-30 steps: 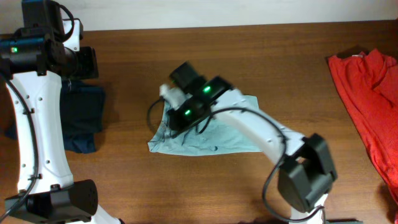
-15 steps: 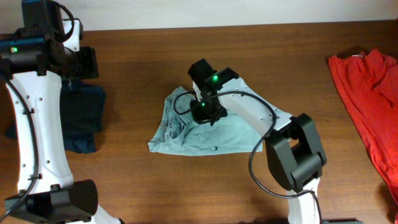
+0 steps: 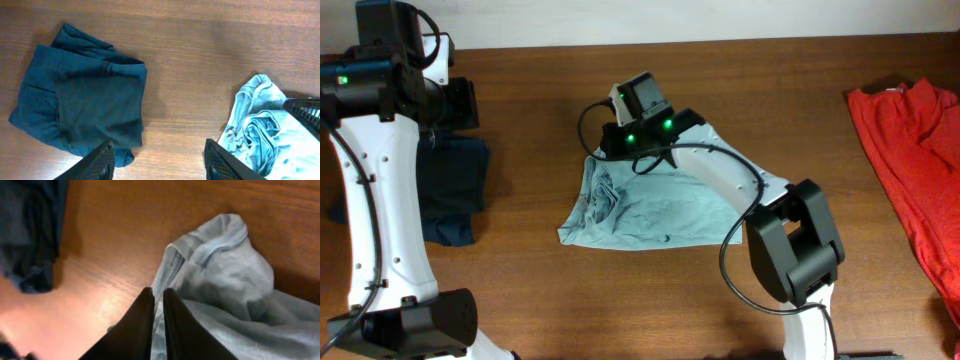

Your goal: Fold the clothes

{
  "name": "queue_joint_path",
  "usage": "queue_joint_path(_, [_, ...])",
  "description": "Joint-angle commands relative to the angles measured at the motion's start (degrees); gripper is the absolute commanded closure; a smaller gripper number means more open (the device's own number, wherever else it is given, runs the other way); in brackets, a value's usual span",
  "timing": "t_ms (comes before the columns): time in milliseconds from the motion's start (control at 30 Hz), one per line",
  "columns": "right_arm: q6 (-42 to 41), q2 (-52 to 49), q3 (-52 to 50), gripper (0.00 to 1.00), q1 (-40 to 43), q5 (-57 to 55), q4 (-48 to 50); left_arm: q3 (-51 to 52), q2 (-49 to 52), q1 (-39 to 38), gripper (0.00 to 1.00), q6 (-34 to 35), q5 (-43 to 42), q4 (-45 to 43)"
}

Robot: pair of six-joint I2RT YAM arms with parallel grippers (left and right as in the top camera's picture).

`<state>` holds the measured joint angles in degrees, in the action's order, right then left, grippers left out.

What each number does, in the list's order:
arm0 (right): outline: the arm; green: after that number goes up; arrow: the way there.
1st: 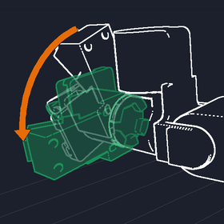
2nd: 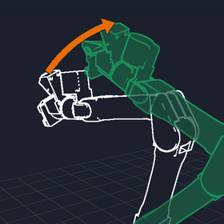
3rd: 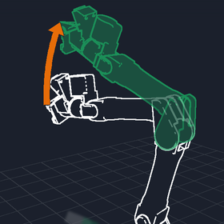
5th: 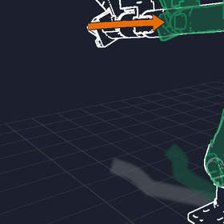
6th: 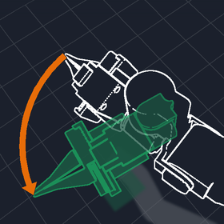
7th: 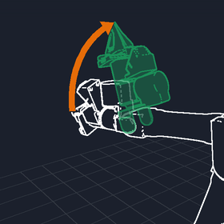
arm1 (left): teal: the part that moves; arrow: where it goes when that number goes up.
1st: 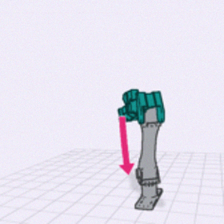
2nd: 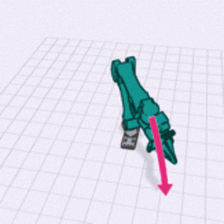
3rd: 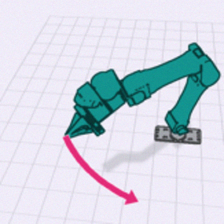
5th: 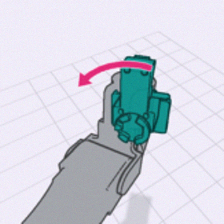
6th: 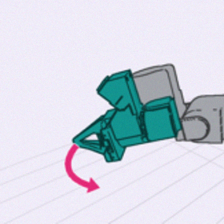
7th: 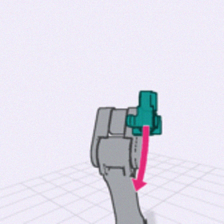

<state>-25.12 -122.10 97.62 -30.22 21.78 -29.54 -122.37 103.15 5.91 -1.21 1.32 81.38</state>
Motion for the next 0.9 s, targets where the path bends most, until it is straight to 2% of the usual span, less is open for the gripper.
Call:
queue_joint_path(0, [3.2, 0.3, 3.6, 0.88, 3.9, 6.3, -4.4, -0.9, -1.0, 0.0, 0.42, 0.6, -0.5, 0.3])
queue_joint_path(133, [11.0, 2.1, 6.0, 0.88, 7.3, 5.2, -17.5, -0.9, -1.0, 0.0, 0.42, 0.6, -0.5, 0.2])
queue_joint_path(233, [11.4, 2.4, 6.1, 0.91, 8.2, 1.0, -26.6, -0.9, -1.0, 0.0, 0.42, 0.6, -0.5, -0.1])
queue_joint_path(367, [12.7, 1.8, 2.3, 0.92, 6.8, -0.7, -28.1, -0.9, -1.0, 0.0, 0.43, 0.6, -0.5, -1.0])
queue_joint_path(633, [9.3, -1.0, -6.6, 0.92, 1.2, -0.9, -13.3, -0.8, -1.0, 0.0, 0.43, 0.6, -0.5, -1.2])
queue_joint_path(867, [6.6, -1.7, -9.6, 0.87, 0.2, -3.2, 12.0, -0.9, -1.0, 0.0, 0.42, 0.6, -0.5, -0.3])
